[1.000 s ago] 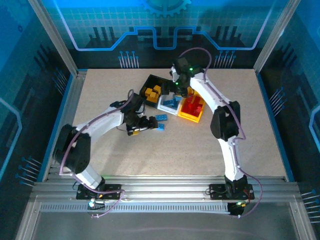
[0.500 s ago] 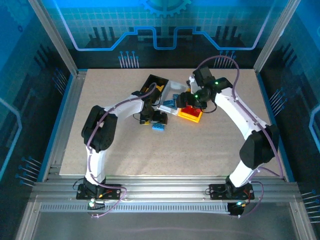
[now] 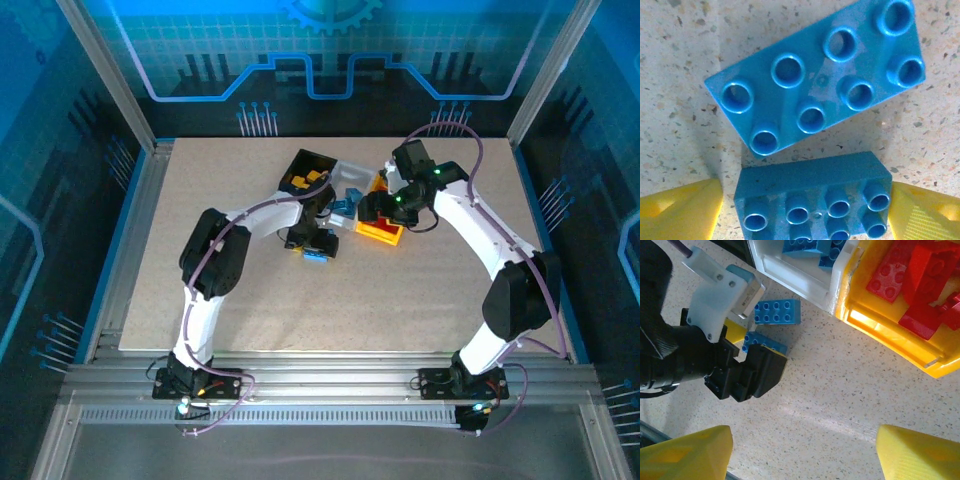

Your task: Sort the legos into containers by color

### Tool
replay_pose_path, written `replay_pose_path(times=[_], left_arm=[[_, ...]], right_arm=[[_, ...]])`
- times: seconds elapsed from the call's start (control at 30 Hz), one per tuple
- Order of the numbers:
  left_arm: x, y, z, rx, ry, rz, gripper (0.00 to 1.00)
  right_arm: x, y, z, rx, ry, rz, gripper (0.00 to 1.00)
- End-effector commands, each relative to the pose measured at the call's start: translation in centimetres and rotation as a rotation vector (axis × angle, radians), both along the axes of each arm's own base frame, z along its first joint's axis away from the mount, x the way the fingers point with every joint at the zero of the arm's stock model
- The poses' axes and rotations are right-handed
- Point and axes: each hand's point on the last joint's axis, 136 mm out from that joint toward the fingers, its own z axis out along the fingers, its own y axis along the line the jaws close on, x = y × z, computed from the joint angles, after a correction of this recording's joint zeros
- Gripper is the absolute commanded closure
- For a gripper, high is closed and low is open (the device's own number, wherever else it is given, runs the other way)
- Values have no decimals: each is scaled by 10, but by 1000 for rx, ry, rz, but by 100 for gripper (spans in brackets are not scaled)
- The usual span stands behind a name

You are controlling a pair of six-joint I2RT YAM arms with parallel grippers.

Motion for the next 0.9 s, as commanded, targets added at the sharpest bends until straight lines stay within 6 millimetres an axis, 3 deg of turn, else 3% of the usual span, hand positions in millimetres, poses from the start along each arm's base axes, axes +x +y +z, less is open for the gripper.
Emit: replay_pose_path(times=[0.0, 0.23, 0.43, 0.7, 0.87], left_arm=[[-4, 2, -6, 53, 19, -29, 16], [-1, 5, -11, 83, 22, -12, 19], [-4, 7, -15, 97, 39, -10, 31], [-17, 14, -3, 79, 45, 19, 37], [-35, 16, 11, -44, 70, 130, 37]], right_arm=[[6, 3, 14, 54, -17, -15, 24], [4, 5, 11, 69, -2, -19, 24], [2, 4, 13, 69, -5, -21, 24], [-1, 5, 11, 83, 1, -26, 24], [-4, 6, 5, 88, 19, -28, 24]])
